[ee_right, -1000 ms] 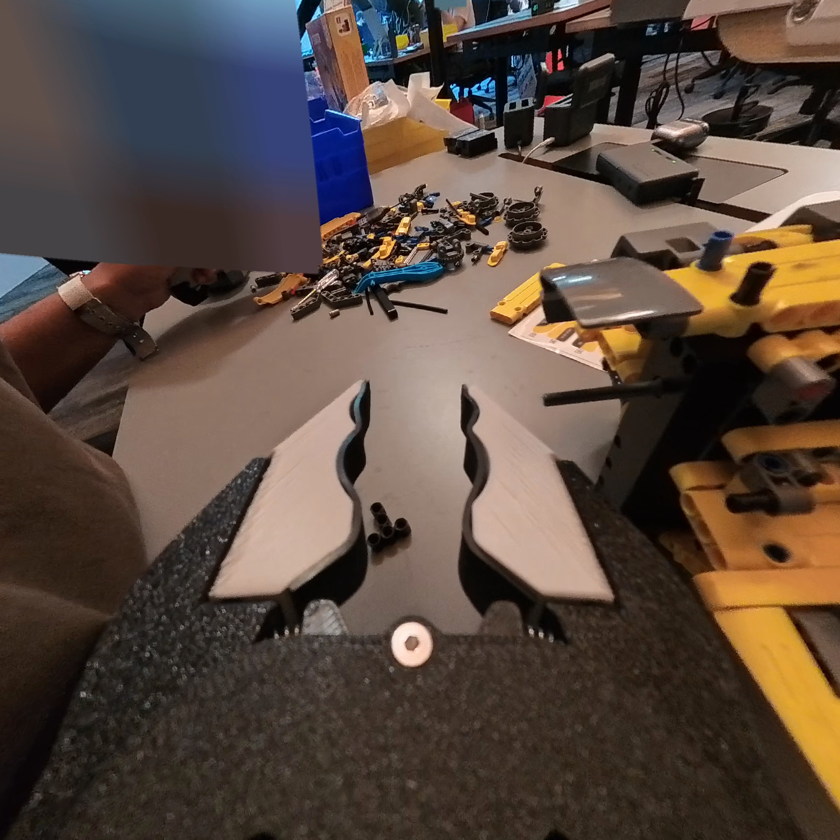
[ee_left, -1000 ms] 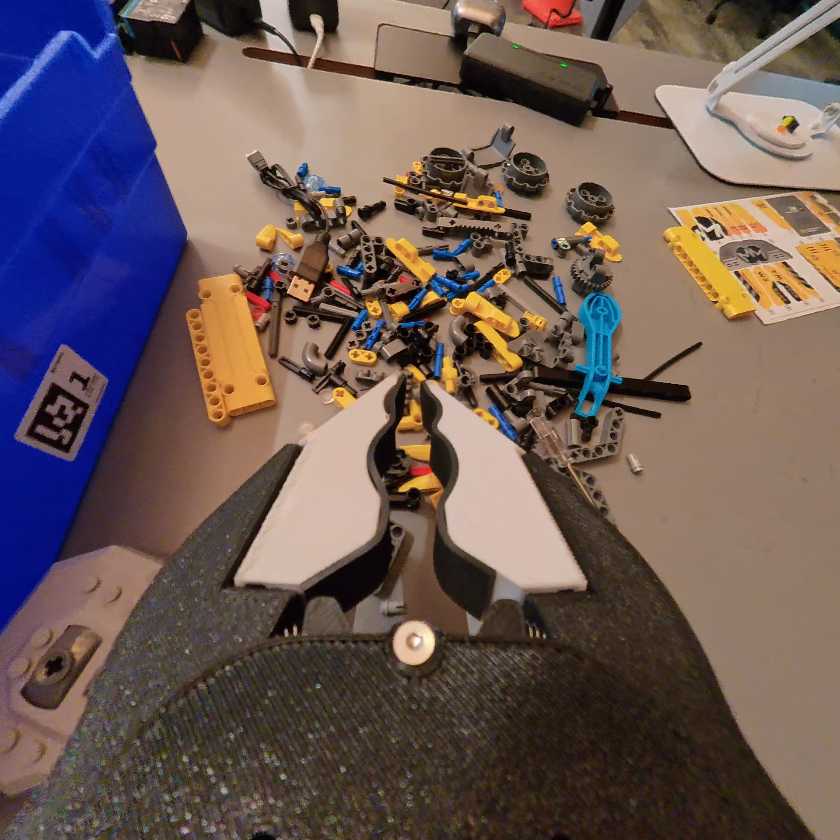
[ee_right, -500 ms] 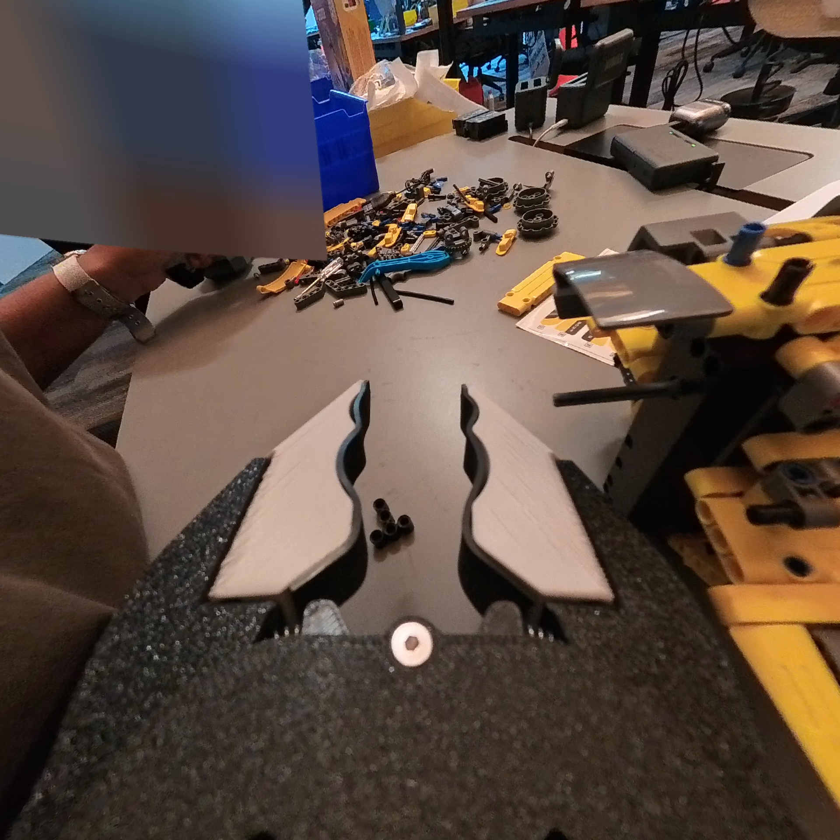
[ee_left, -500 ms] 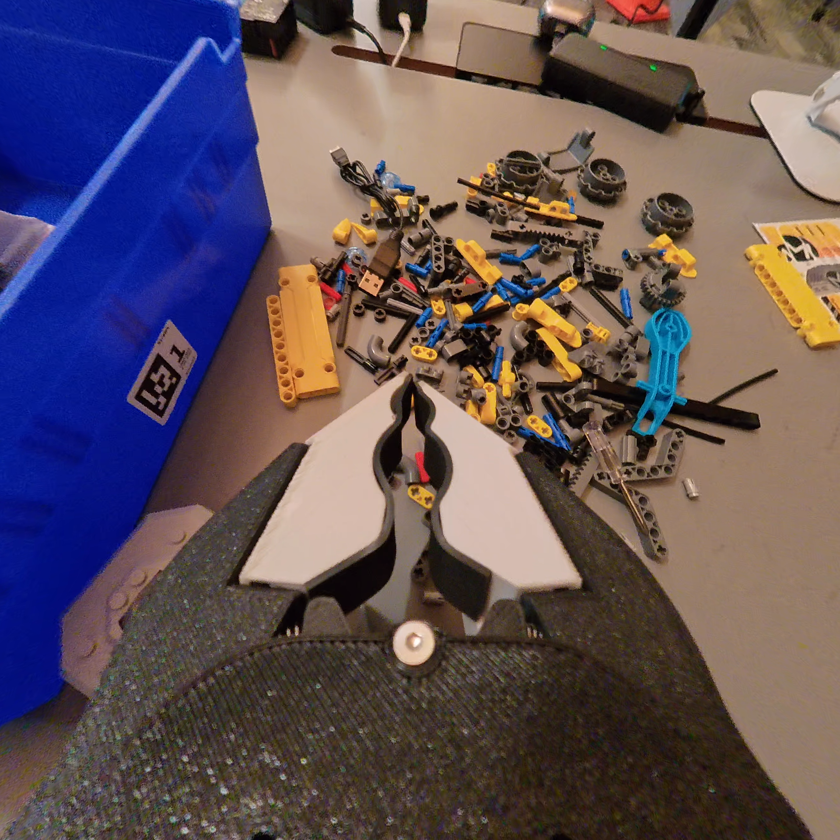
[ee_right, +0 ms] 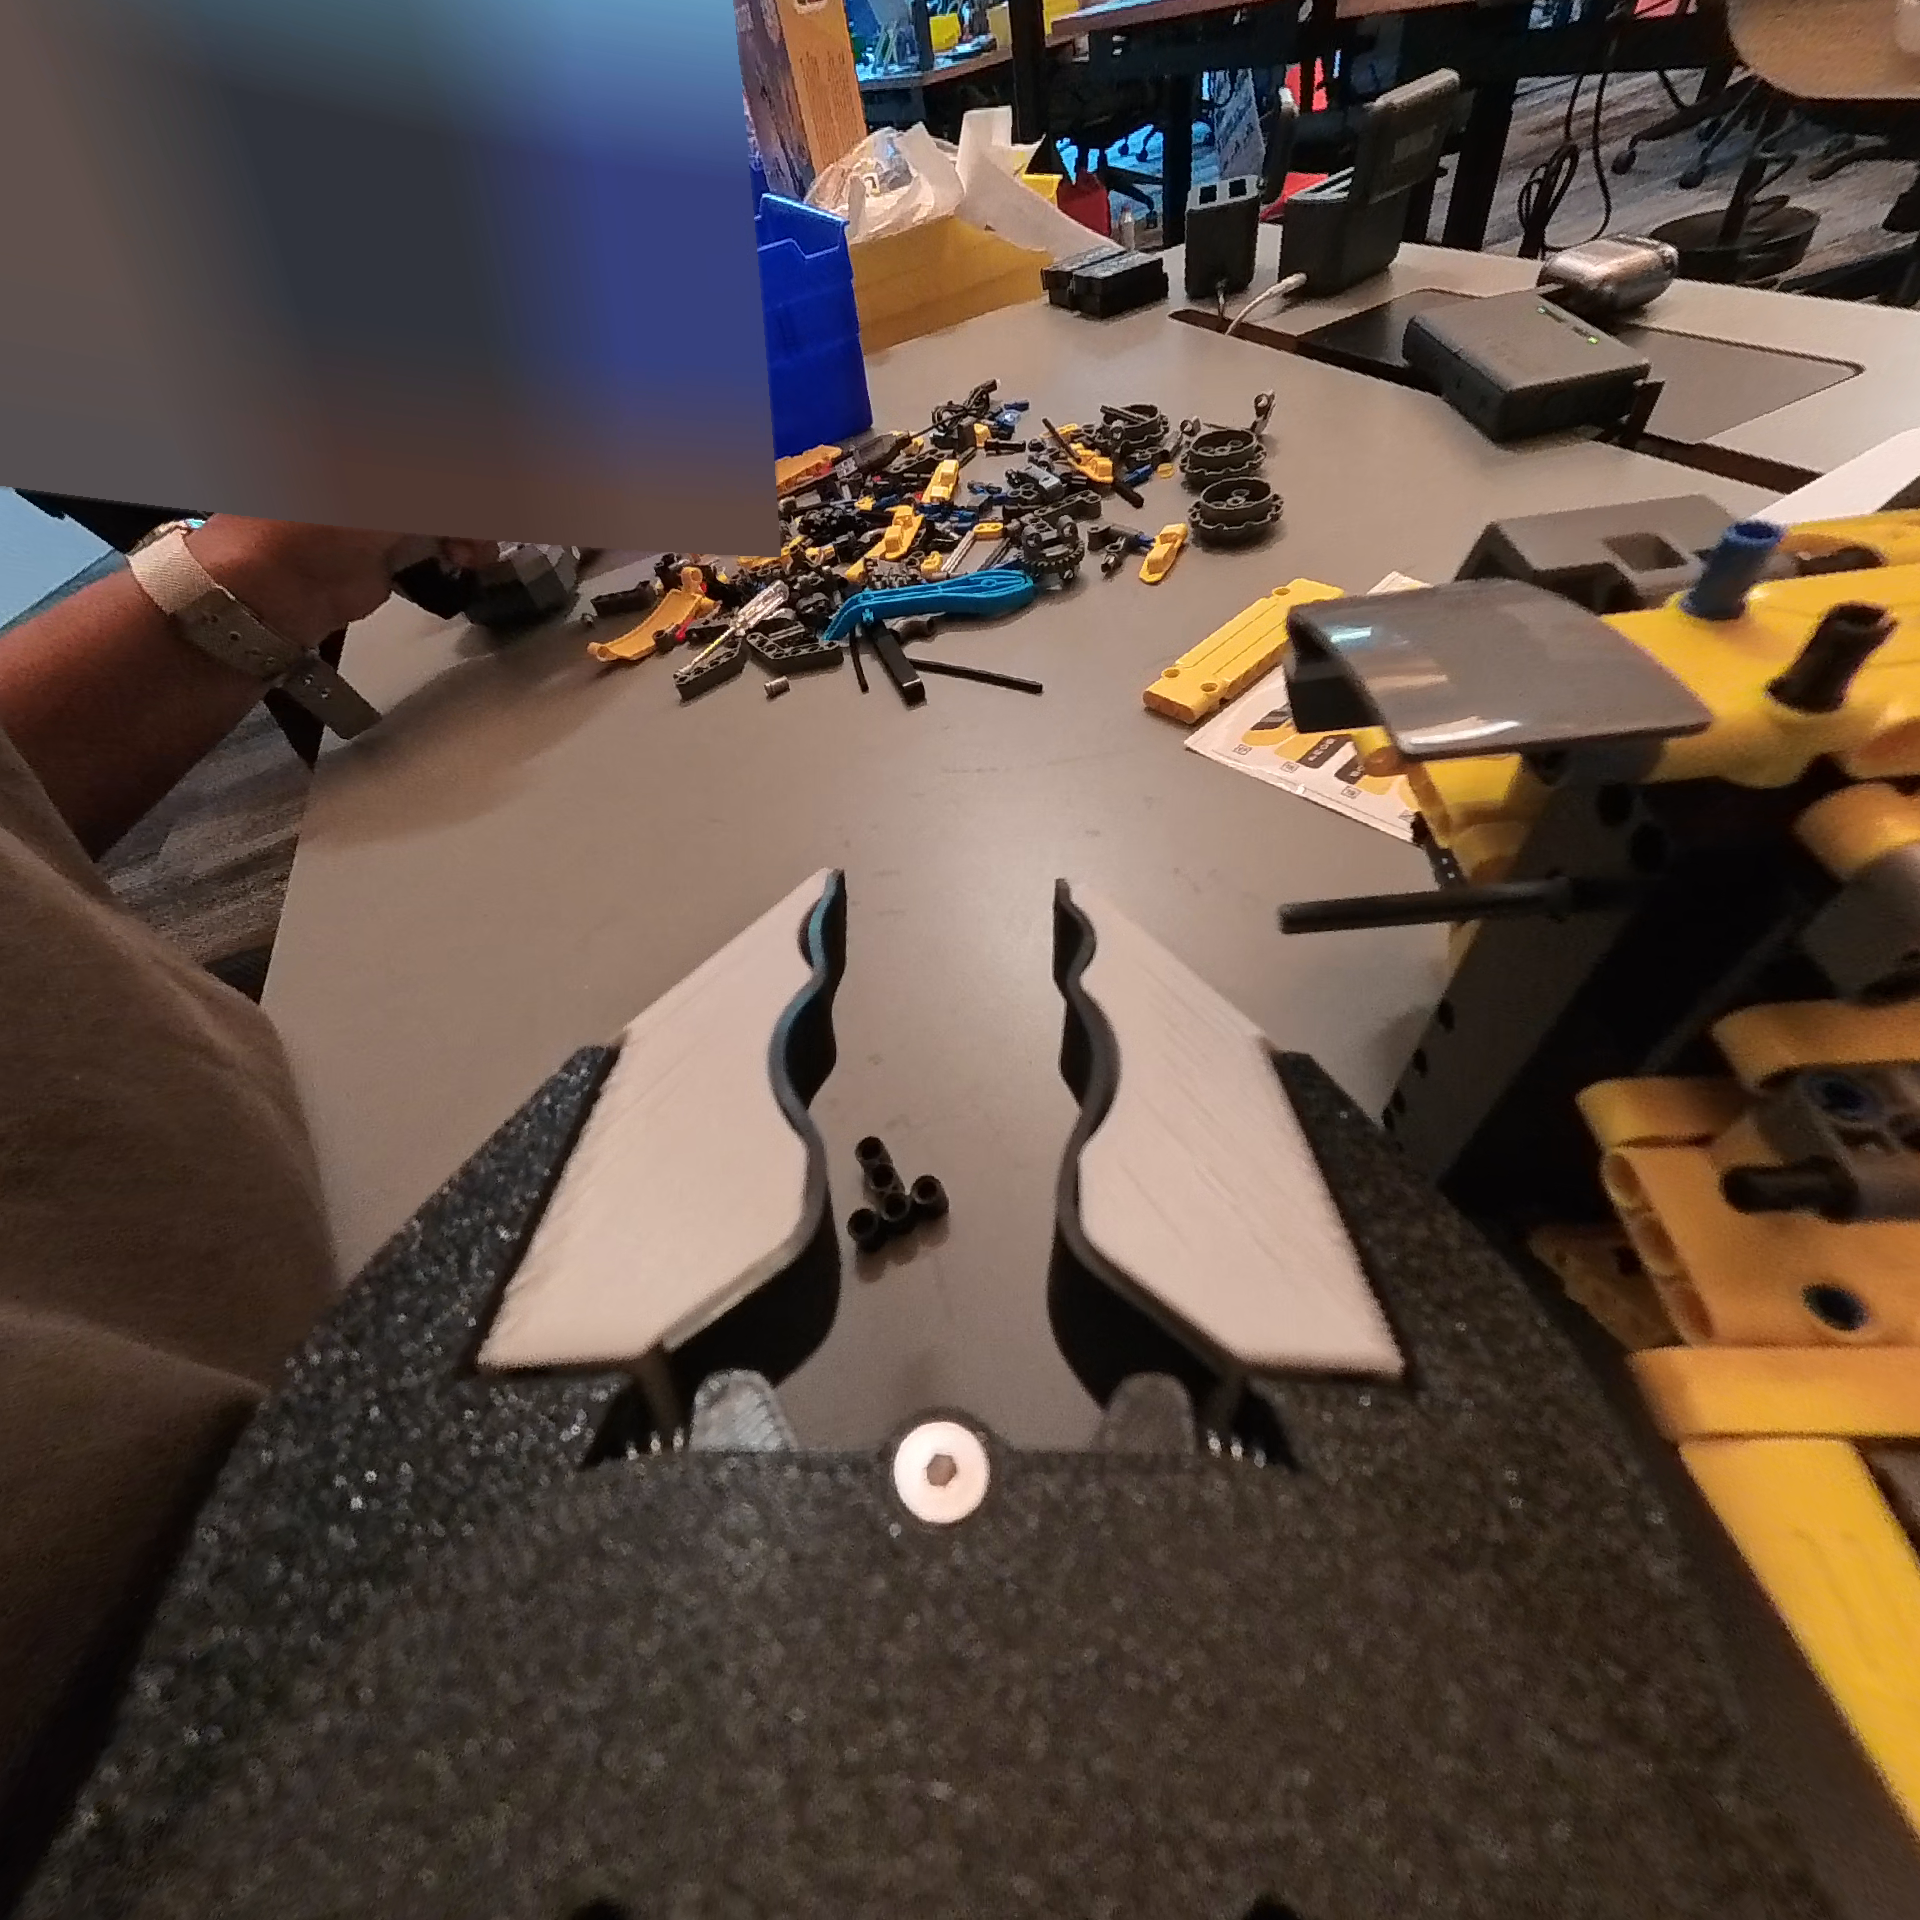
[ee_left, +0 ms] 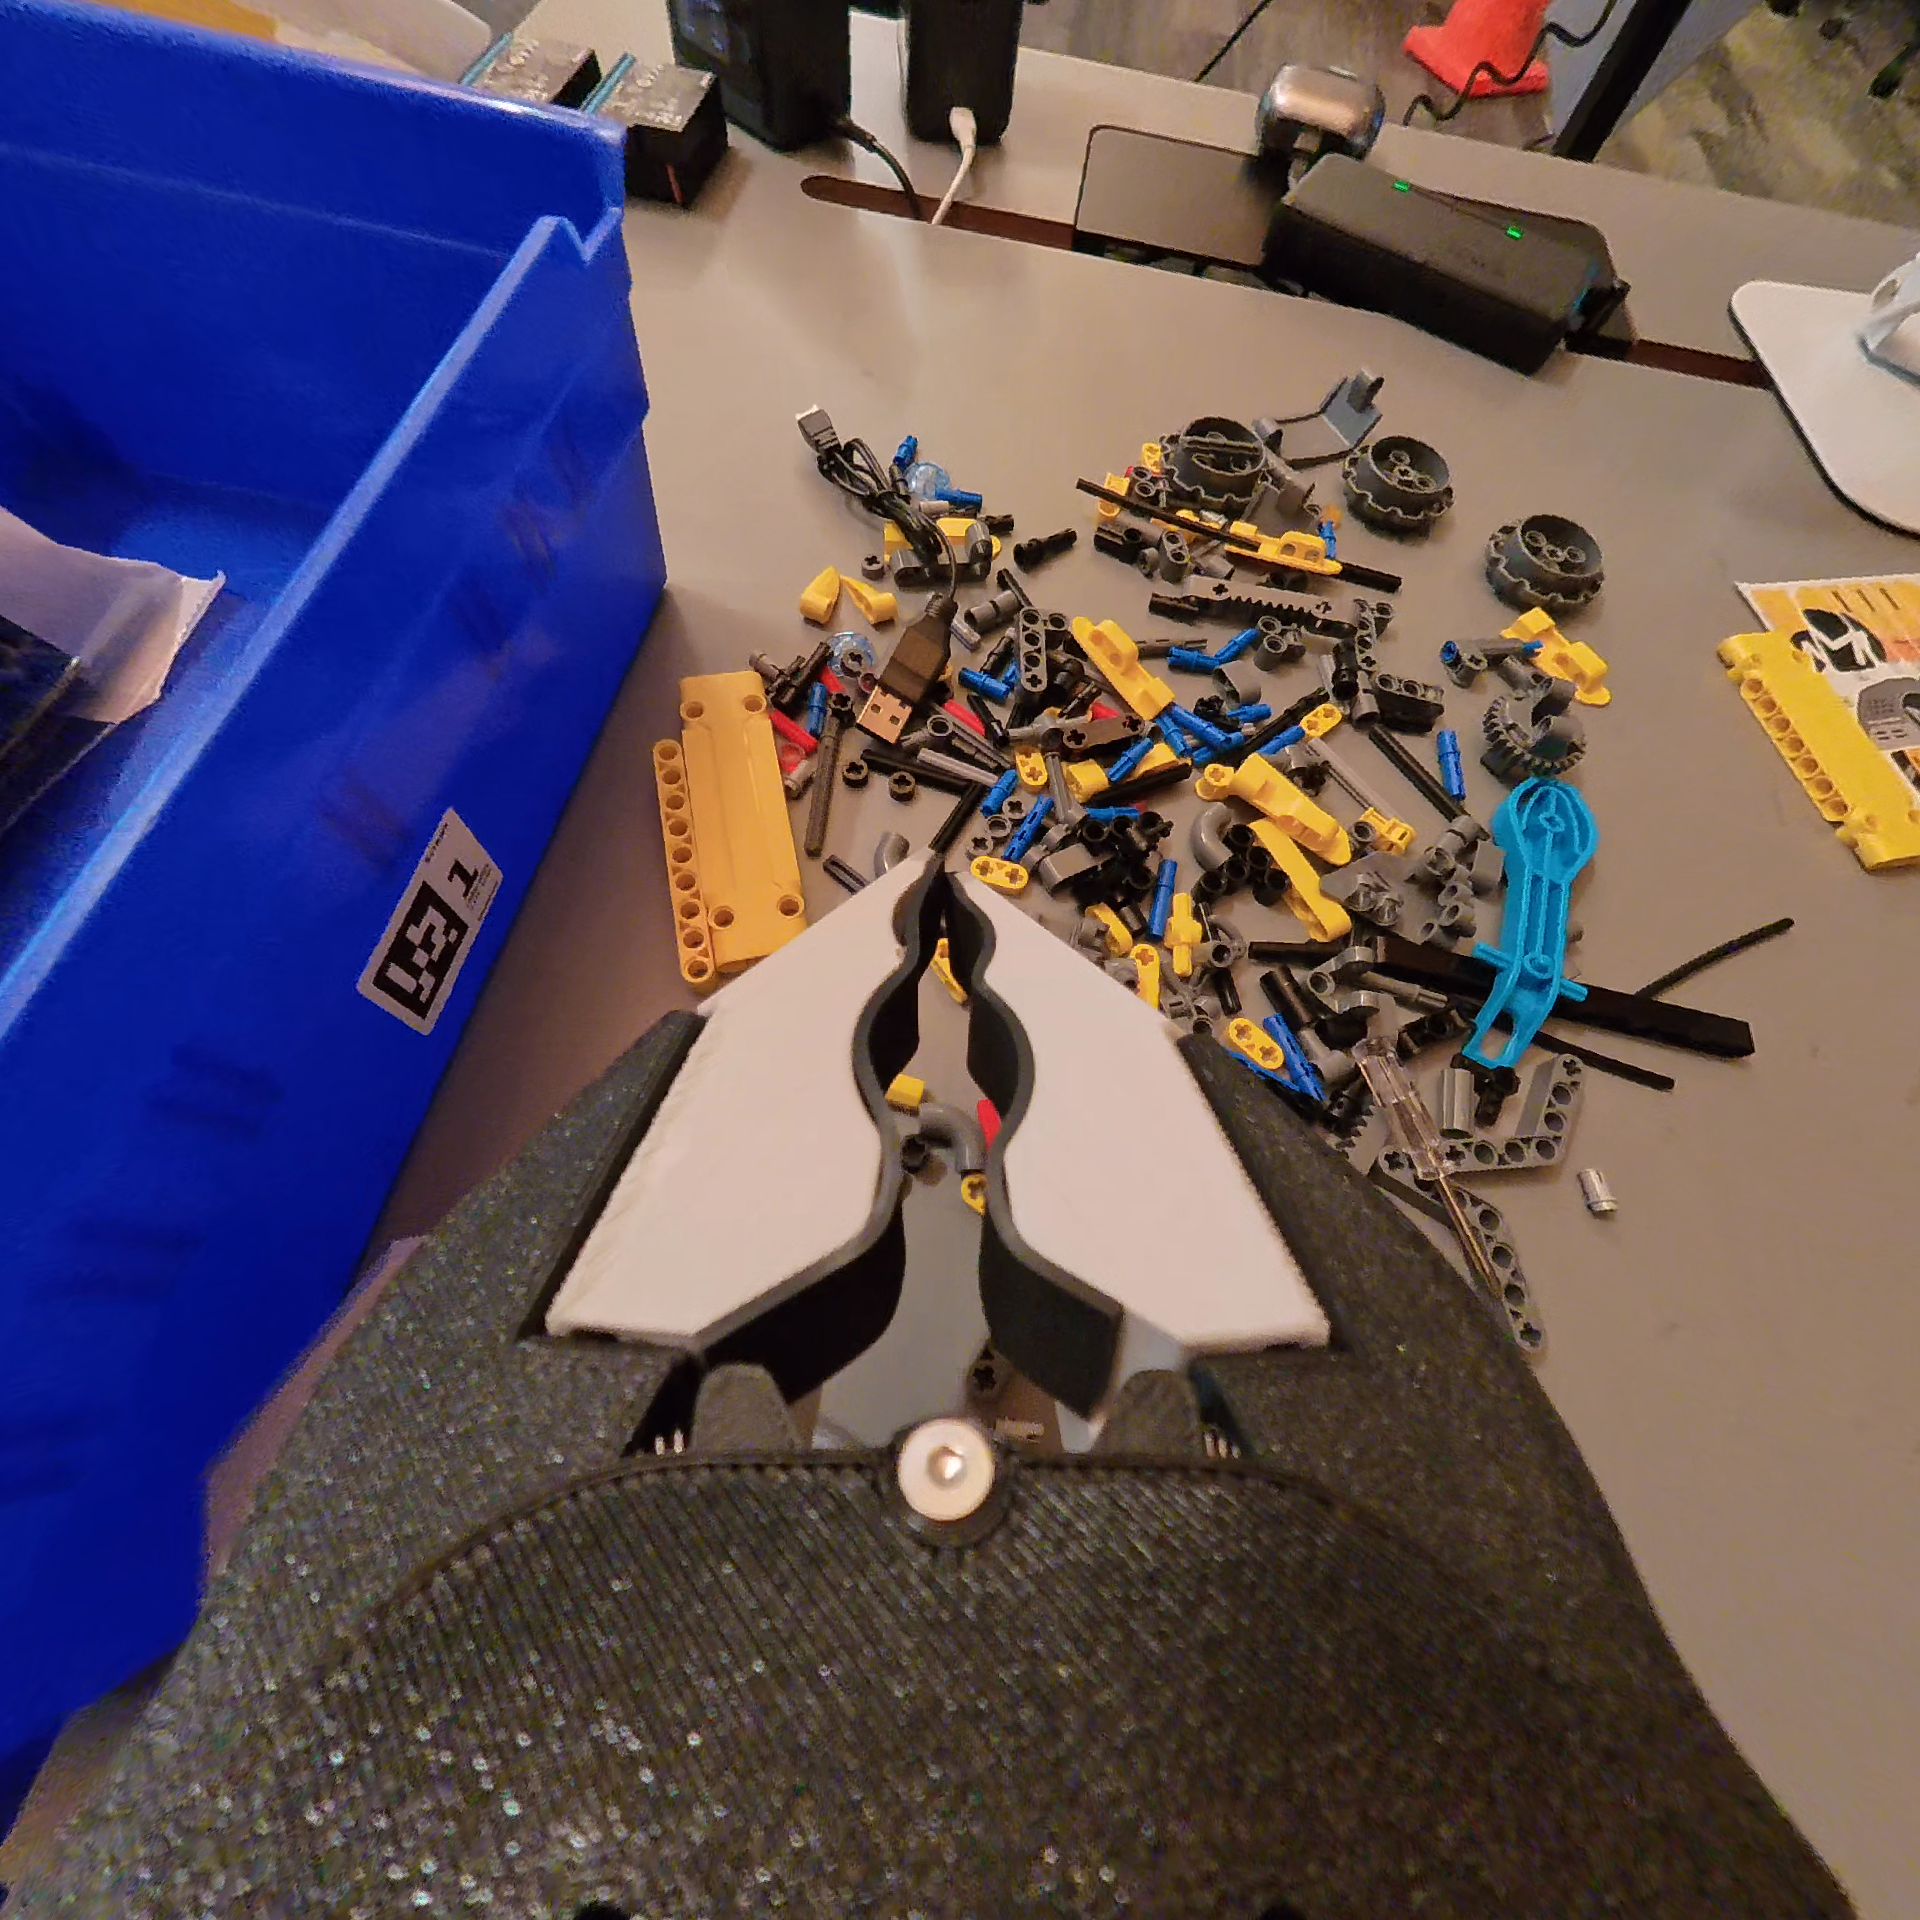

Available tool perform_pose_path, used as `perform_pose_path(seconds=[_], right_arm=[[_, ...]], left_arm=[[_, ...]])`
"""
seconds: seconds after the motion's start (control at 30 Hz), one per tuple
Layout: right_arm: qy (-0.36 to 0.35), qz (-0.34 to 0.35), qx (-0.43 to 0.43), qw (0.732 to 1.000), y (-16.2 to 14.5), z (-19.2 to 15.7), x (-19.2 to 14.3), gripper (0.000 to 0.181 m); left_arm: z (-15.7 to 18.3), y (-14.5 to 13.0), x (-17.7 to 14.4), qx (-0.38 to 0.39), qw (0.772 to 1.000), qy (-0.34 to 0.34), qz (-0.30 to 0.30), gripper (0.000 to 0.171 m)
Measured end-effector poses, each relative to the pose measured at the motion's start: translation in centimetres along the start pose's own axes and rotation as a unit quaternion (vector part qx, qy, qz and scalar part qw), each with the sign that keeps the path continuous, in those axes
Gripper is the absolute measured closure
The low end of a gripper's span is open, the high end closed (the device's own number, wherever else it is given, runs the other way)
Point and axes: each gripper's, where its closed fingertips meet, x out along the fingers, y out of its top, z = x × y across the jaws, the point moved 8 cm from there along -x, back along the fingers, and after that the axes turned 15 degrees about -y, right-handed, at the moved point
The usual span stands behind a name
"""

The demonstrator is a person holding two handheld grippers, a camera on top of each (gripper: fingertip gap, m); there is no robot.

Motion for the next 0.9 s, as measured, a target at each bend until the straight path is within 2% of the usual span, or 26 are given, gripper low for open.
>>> perform_pose_path(seconds=[0.9], right_arm=[[0.001,-0.004,-0.009,1.0,-0.1,-0.2,0.0,0.141]], left_arm=[[-0.3,-1.1,-1.8,-0.01,1.0,0.003,0.0,0.169]])
